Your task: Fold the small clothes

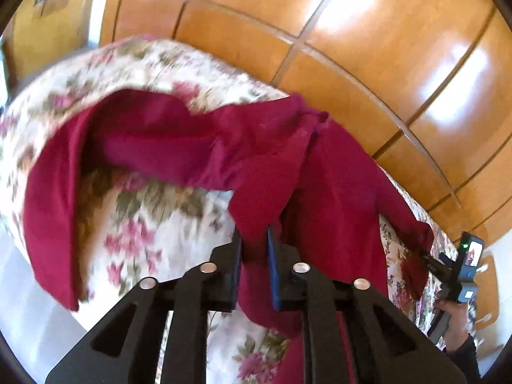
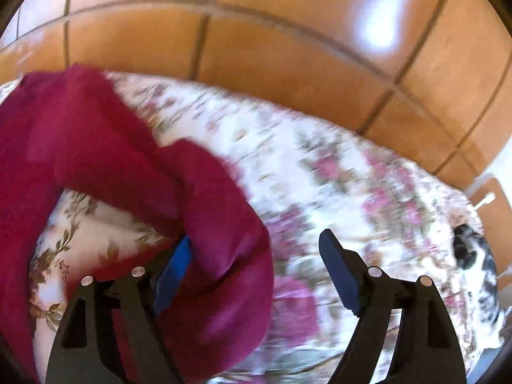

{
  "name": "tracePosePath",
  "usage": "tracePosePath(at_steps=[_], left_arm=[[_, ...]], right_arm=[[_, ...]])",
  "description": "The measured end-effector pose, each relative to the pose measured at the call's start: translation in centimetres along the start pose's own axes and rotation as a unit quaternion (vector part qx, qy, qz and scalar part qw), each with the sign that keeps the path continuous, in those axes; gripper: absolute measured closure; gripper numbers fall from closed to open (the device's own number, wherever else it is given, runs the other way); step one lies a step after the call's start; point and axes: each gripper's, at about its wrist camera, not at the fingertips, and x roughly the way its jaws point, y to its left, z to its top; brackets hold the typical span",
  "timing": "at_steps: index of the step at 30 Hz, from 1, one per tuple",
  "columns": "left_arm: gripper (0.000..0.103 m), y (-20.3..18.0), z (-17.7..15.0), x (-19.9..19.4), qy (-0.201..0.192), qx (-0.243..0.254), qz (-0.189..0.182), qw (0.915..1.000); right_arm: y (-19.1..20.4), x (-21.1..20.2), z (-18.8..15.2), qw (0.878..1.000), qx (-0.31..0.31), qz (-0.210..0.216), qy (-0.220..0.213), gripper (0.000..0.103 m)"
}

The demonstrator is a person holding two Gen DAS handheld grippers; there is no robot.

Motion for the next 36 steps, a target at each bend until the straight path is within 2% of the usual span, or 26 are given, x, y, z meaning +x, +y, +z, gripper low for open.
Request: tracePosePath(at_steps=[1,3,4,5,6,7,9,10,13,16,17,19,20,21,22,23,24,26,27,29,30,32,34,35,36], left_arm=[[0.088,0.5,-0.4,0.0,-0.001,-0.004,0.002,1.0000],[0.087,1.3,-1.0,0.0,0.002,-0.014,0.002,0.9999],[0.084,1.7,-1.4,-0.2,0.001,-0.017,0.000,0.9999],[0.071,1.9,-1.7,-0.3,-0.001,-0.019,-0.001,0.9998],[0.067,2.2,-2.0,-0.7,-0.006,-0.023,-0.001,0.9997],[0.063,2.4,-2.1,-0.7,-0.009,-0.028,-0.001,0.9996],[0.063,3.2,-2.8,-1.1,-0.010,-0.039,-0.008,0.9991],[0.063,3.8,-3.2,-1.3,-0.010,-0.047,-0.007,0.9988],[0.063,5.2,-4.3,-1.2,-0.002,-0.067,-0.013,0.9977],[0.063,5.9,-5.5,-0.7,0.012,-0.078,-0.007,0.9968],[0.063,5.9,-5.8,-0.5,0.015,-0.082,-0.007,0.9965],[0.063,6.0,-6.4,-0.1,0.020,-0.091,-0.011,0.9956],[0.063,5.9,-6.6,0.0,0.020,-0.091,-0.013,0.9956],[0.063,5.8,-6.6,0.2,0.022,-0.090,-0.015,0.9956],[0.063,5.5,-6.7,0.3,0.025,-0.089,-0.022,0.9955],[0.063,5.2,-6.7,0.6,0.028,-0.089,-0.032,0.9952],[0.063,5.0,-6.8,0.6,0.030,-0.088,-0.036,0.9950],[0.051,4.5,-6.7,0.7,0.029,-0.091,-0.051,0.9941],[0.050,4.5,-6.6,0.7,0.027,-0.099,-0.063,0.9928],[0.049,4.3,-6.4,0.9,0.030,-0.108,-0.081,0.9904],[0.049,4.2,-6.4,1.0,0.031,-0.112,-0.089,0.9892],[0.049,3.9,-6.5,1.5,0.037,-0.116,-0.101,0.9874],[0.046,3.2,-6.6,2.1,0.046,-0.118,-0.113,0.9854],[0.038,2.7,-6.7,2.3,0.047,-0.117,-0.111,0.9858],[0.035,2.5,-6.7,2.4,0.045,-0.119,-0.107,0.9862]], right_arm=[[-0.8,-0.3,-0.1,1.000,0.009,0.017,0.003,0.013],[-2.3,-1.8,-0.8,0.998,0.024,0.061,0.005,0.012],[-2.7,-2.3,-1.1,0.997,0.027,0.068,0.003,0.012],[-3.1,-3.0,-1.5,0.997,0.029,0.075,0.002,0.012],[-3.0,-3.7,-1.8,0.995,0.033,0.096,0.002,0.012],[-3.1,-4.6,-2.4,0.990,0.041,0.136,0.006,0.012],[-2.5,-6.0,-4.2,0.975,0.058,0.212,0.024,0.013],[-2.0,-6.5,-4.9,0.968,0.062,0.241,0.032,0.016],[1.1,-6.9,-6.8,0.932,0.062,0.348,0.076,0.031],[5.8,-5.9,-8.2,0.904,0.053,0.406,0.123,0.042],[7.2,-5.7,-8.4,0.901,0.046,0.411,0.133,0.043],[10.5,-5.2,-8.9,0.893,0.027,0.421,0.157,0.054],[11.7,-5.3,-8.9,0.898,0.014,0.412,0.152,0.055],[12.4,-5.7,-8.5,0.901,0.000,0.410,0.145,0.074],[12.7,-6.0,-8.1,0.892,-0.004,0.427,0.147,0.096],[12.7,-6.4,-7.7,0.890,-0.007,0.432,0.144,0.097],[12.3,-7.4,-7.0,0.898,-0.026,0.422,0.121,0.097],[10.3,-9.1,-6.0,0.907,-0.047,0.409,0.086,0.097],[9.3,-9.5,-5.7,0.913,-0.046,0.398,0.076,0.097],[6.5,-9.7,-5.3,0.934,-0.046,0.349,0.056,0.097],[4.9,-9.0,-5.4,0.946,-0.042,0.318,0.056,0.097],[3.0,-7.3,-5.8,0.955,-0.028,0.287,0.073,0.097],[2.2,-6.0,-6.4,0.958,-0.023,0.274,0.086,0.097],[2.1,-5.8,-6.7,0.959,-0.022,0.270,0.089,0.097],[2.4,-5.5,-6.7,0.960,-0.024,0.266,0.088,0.097]])
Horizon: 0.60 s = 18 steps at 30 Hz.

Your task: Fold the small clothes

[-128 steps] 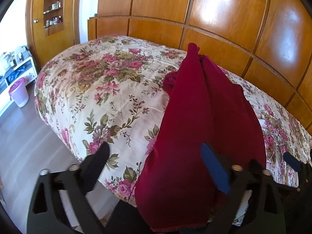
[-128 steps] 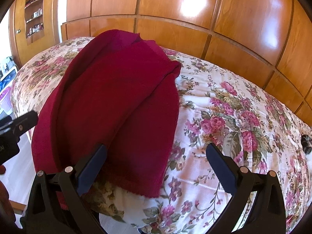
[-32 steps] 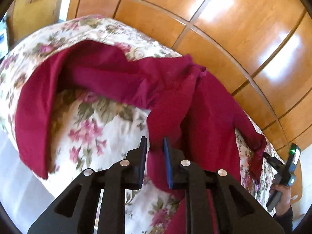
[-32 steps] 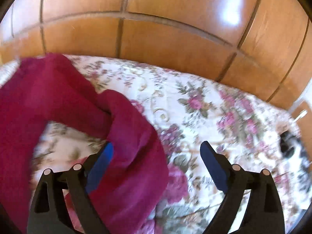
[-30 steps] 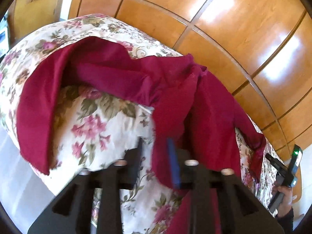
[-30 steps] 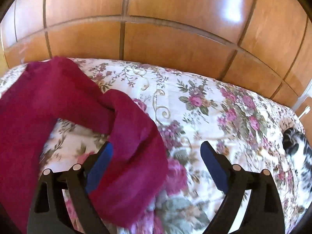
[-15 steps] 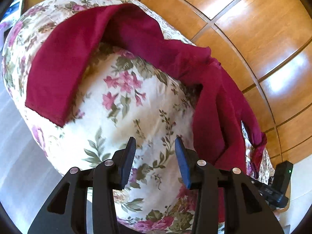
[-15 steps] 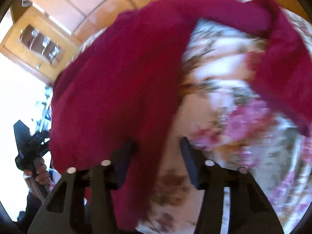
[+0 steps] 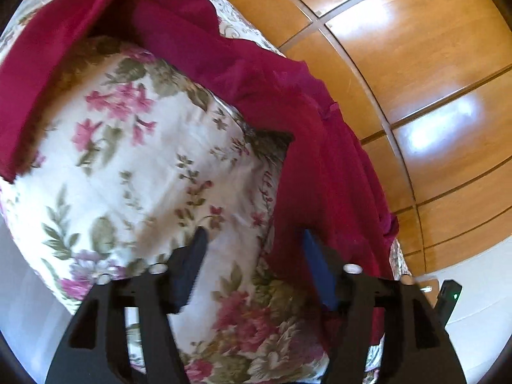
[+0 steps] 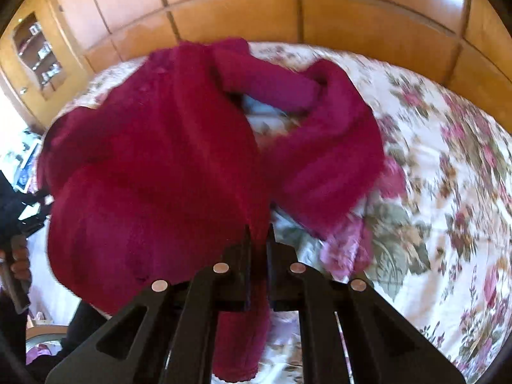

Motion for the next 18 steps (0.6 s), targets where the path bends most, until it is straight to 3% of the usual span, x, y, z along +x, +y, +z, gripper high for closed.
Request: tracePosePath(at_steps=[5,10,12,15,16,17,18], left_arm=[[0.034,-2.5,0.1,1.1,0.003,0.009,-0.009,0.9999],[0.027,-3.5,-0.1,-0.5,-0.017,0.006,-0.054,0.9984],[0.025,-3.5,-0.6,-0.7,-0.020,0.011,-0.050,0.9985],[0.025,-4.2,-1.4,1.2,0.009,0.040,-0.009,0.9991],[0.044,-4.4,-1.5,2.1,0.017,0.050,0.013,0.9985],[0.081,-4.6,-1.4,3.0,0.027,0.063,0.036,0.9970],[0.088,-4.7,-1.2,3.5,0.039,0.073,0.057,0.9949]], right_arm=[[1.3,1.2,0.9,0.999,-0.026,-0.030,-0.006,0.097],[0.3,0.3,0.0,0.999,-0.014,-0.026,-0.014,0.097],[0.0,0.5,-0.2,1.000,-0.009,-0.021,-0.009,0.097],[0.2,1.0,-0.5,1.000,-0.006,-0.017,-0.005,0.097],[0.3,0.9,-0.4,1.000,-0.007,-0.017,-0.006,0.097],[0.4,0.6,-0.3,1.000,-0.008,-0.018,-0.009,0.097],[0.5,-0.1,-0.1,1.000,-0.011,-0.017,-0.016,0.097]])
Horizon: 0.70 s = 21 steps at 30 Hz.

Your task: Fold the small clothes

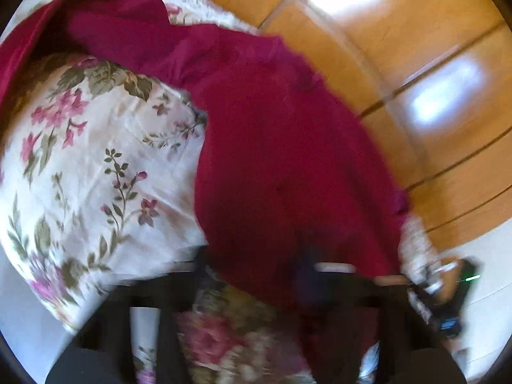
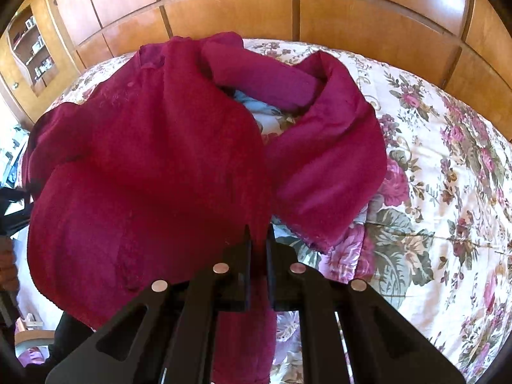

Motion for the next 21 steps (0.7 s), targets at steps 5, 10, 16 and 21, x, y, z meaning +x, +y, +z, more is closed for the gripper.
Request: tracePosePath(at_steps=[5,10,16,21], left_arm=[[0.091,-1.1,2.6,-6.4,-0.031,0.040,-0.036,0.9981],[0.091,-0.4,3.7,-14.6,-0.044,0.093,-0.048,0.9936],[0.042,3.8,0.5,-12.5,0.000,0.095,0.062,0.9936],[0.042,6.6,-1.4,-10.9,-0.022,0.032,0.099,0.9944]], right_arm=[[-0.5,-6.2,1.3,0.998,-0.002,0.046,-0.053,0.097],[-0.7,-9.8,0.3,0.993,-0.005,0.107,-0.050,0.097],[1.3,-4.1,-4.6,0.994,-0.053,0.064,0.068,0.096],[-0.8,-3.7,-4.4,0.998,-0.011,0.038,0.051,0.055]])
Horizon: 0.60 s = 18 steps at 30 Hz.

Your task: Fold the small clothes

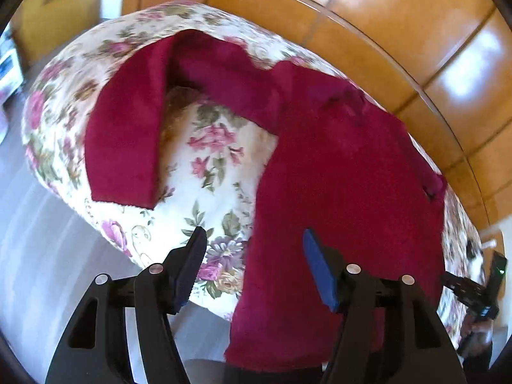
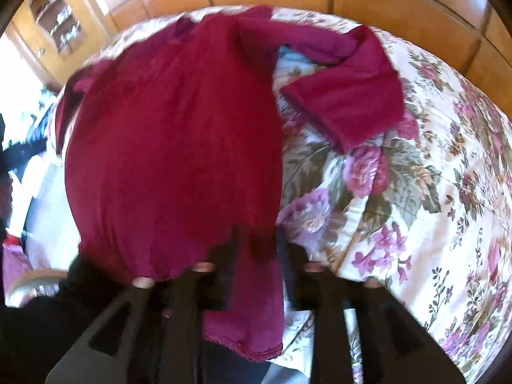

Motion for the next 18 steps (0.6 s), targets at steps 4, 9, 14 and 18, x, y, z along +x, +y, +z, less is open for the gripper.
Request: tracePosePath(at_steps=[4,9,14,18], left_arm=[[0.042,-1.9,-0.7,0.9,-0.026,-0.008,-0.025,0.9993],[0.042,-7.3,-0.2,2.4,-0.033,0.043,-0.046,0.9975],[0.042,-10.5,-1.0,4.4,-0.020,0.076,-0.050,0.9956],[0.042,-11.4,-1.6,5.6,-0.012,0.095,-0.044,0.9944]], right_arm=[[-3.4,-0.4,3.0,0.995,0.069,-0.040,-0.059,0.046],[-3.5,4.7,7.0,0.994,0.048,-0.089,-0.048,0.046],[-3.6,5.9,9.1,0.992,-0.026,-0.125,-0.021,0.093],[-7.6,0.3,12.5,0.972,-0.024,-0.217,-0.086,0.094]])
